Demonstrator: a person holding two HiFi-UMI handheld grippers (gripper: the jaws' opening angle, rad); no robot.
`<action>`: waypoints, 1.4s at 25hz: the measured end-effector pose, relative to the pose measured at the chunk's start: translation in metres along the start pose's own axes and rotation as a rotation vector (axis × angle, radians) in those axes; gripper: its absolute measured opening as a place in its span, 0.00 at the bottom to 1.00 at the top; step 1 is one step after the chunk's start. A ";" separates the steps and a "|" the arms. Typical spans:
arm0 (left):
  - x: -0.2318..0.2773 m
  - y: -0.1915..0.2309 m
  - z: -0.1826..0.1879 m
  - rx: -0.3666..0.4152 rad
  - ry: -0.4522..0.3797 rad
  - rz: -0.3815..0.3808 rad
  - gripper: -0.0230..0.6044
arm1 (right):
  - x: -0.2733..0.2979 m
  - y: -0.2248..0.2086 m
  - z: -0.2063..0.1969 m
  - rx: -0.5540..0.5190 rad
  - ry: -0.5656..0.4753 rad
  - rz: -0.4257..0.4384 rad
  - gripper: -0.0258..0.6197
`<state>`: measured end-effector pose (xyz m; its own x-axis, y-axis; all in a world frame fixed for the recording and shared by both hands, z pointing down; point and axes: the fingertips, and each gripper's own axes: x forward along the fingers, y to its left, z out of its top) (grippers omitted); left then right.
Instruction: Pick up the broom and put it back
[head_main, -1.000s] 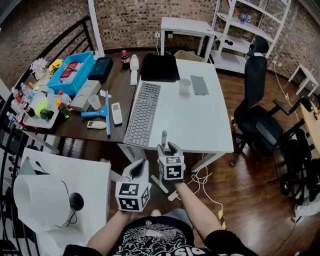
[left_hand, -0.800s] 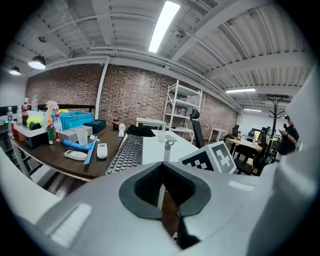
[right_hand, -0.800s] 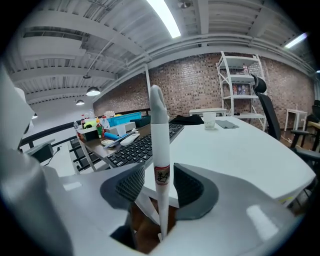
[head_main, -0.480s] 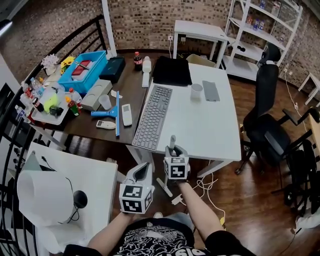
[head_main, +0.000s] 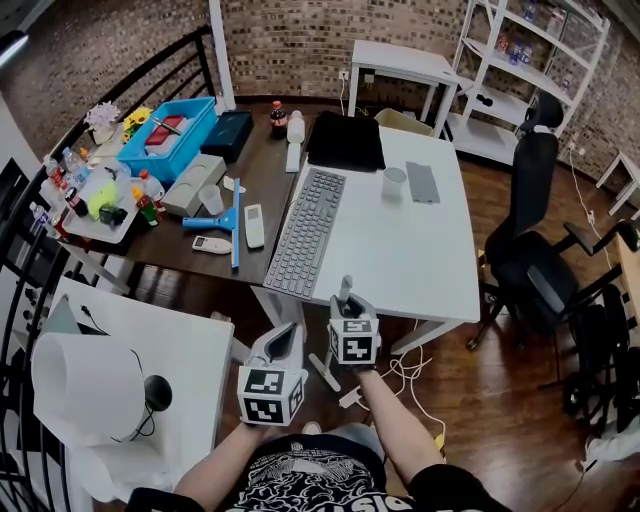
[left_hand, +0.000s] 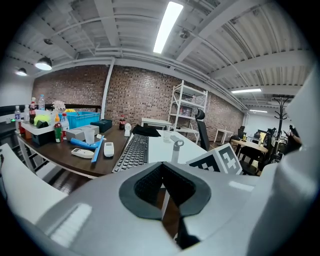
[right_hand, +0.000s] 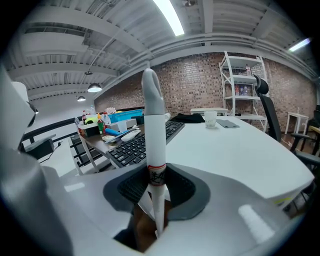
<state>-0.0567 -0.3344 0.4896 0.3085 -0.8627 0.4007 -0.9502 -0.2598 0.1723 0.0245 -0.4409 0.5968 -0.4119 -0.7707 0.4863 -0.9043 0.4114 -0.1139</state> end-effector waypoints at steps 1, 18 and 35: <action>-0.001 0.000 -0.001 -0.002 -0.001 0.001 0.05 | -0.004 0.003 -0.001 -0.003 -0.002 0.005 0.19; -0.027 -0.021 -0.012 -0.021 -0.047 -0.043 0.05 | -0.094 0.033 0.002 -0.016 -0.117 0.025 0.19; -0.047 -0.029 0.022 0.024 -0.170 -0.039 0.05 | -0.182 0.058 0.102 -0.131 -0.318 0.067 0.19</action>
<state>-0.0451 -0.2956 0.4459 0.3351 -0.9122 0.2359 -0.9391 -0.3029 0.1625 0.0353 -0.3262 0.4129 -0.5025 -0.8446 0.1847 -0.8606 0.5090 -0.0140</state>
